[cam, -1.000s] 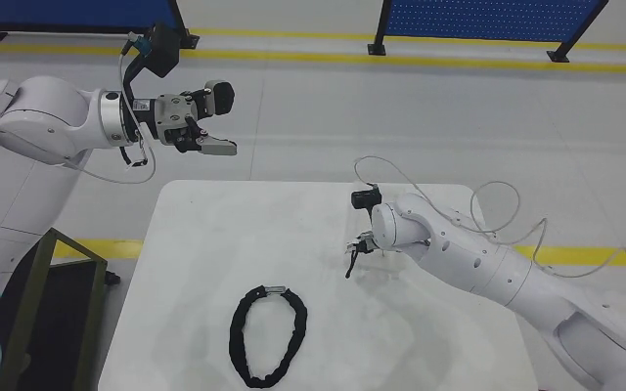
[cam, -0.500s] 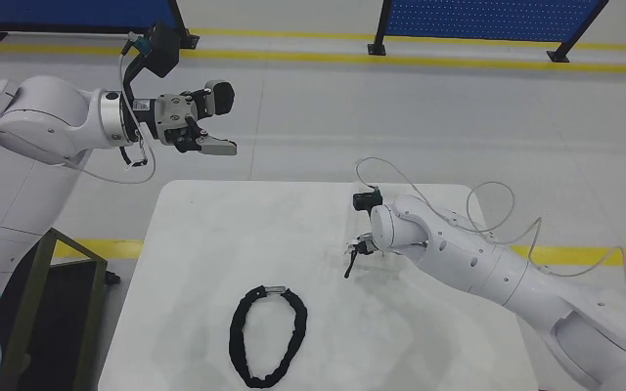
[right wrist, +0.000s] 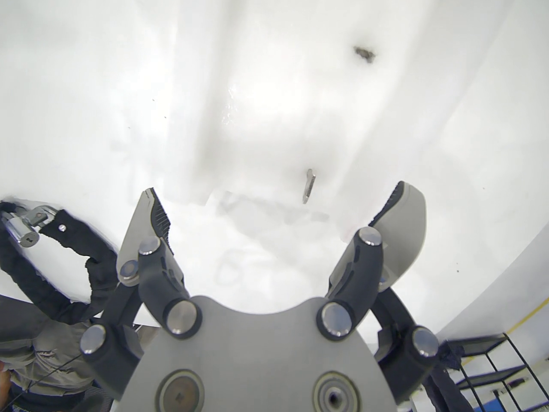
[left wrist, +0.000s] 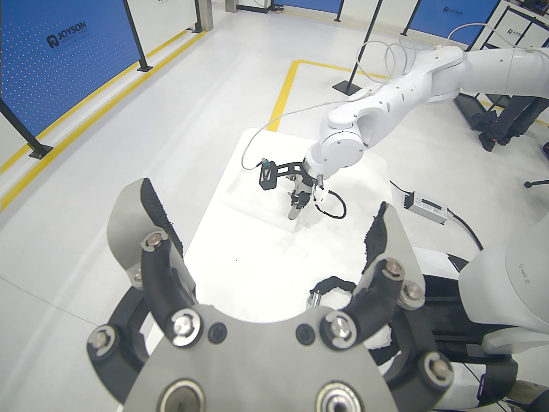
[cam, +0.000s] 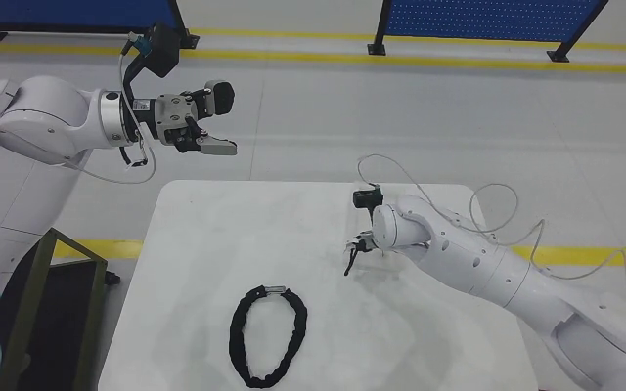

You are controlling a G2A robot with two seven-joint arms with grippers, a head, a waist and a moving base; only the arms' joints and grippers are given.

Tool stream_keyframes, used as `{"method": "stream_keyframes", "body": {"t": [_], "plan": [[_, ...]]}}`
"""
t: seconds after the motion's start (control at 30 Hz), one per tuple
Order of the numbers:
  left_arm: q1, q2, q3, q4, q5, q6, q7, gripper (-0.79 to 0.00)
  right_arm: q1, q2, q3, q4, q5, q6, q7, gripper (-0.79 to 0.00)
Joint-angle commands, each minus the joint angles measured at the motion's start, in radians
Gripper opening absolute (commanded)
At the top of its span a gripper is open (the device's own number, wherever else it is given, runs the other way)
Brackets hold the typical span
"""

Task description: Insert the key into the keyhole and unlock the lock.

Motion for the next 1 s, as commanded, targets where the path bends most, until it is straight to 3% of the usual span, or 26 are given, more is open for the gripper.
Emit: {"method": "stream_keyframes", "body": {"t": [0.0,0.27,0.37,0.4,0.43,0.47,0.6,0.8,0.97], "plan": [[0.000,0.000,0.000,0.000,0.000,0.000,0.000,0.000,-0.006,0.009,0.014,-0.023,-0.006,-0.017,0.010,0.000],[0.000,0.000,0.000,0.000,0.000,0.000,0.000,0.000,-0.036,0.043,0.048,-0.089,-0.066,-0.046,0.066,0.000],[0.000,0.000,0.000,0.000,0.000,0.000,0.000,0.000,-0.055,0.053,0.060,-0.095,-0.078,-0.058,0.077,-0.117],[0.000,0.000,0.000,0.000,0.000,0.000,0.000,0.000,-0.060,0.055,0.061,-0.091,-0.086,-0.060,0.083,-0.262],[0.000,0.000,0.000,0.000,0.000,0.000,0.000,0.000,-0.064,0.057,0.065,-0.088,-0.090,-0.061,0.085,-0.311],[0.000,0.000,0.000,0.000,0.000,0.000,0.000,0.000,-0.068,0.057,0.068,-0.087,-0.094,-0.062,0.086,-0.323],[0.000,0.000,0.000,0.000,0.000,0.000,0.000,0.000,-0.082,0.059,0.081,-0.079,-0.116,-0.034,0.089,-0.228],[0.000,0.000,0.000,0.000,0.000,0.000,0.000,0.000,-0.092,0.059,0.095,-0.085,-0.171,0.008,0.094,-0.406],[0.000,0.000,0.000,0.000,0.000,0.000,0.000,0.000,-0.099,0.053,0.109,-0.074,-0.191,0.018,0.078,-0.468]]}}
